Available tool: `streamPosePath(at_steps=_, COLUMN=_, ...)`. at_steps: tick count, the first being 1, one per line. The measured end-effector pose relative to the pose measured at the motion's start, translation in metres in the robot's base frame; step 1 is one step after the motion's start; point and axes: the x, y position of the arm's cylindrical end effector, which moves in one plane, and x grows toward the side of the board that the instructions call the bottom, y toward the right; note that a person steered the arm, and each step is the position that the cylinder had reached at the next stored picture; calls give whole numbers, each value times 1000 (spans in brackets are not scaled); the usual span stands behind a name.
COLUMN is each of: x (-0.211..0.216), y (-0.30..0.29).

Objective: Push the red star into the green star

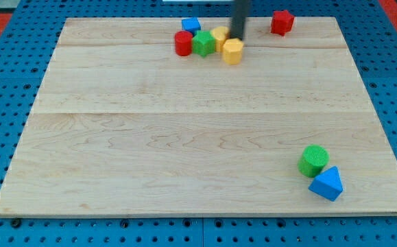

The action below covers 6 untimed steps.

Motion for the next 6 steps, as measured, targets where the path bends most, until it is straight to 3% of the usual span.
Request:
streamPosePath(at_steps=1, x=-3, y=35)
streamPosePath(at_steps=3, x=-30, y=255)
streamPosePath(at_steps=4, x=-61, y=234)
streamPosePath(at_steps=5, x=-54, y=95)
streamPosePath(at_steps=6, x=-9, y=0)
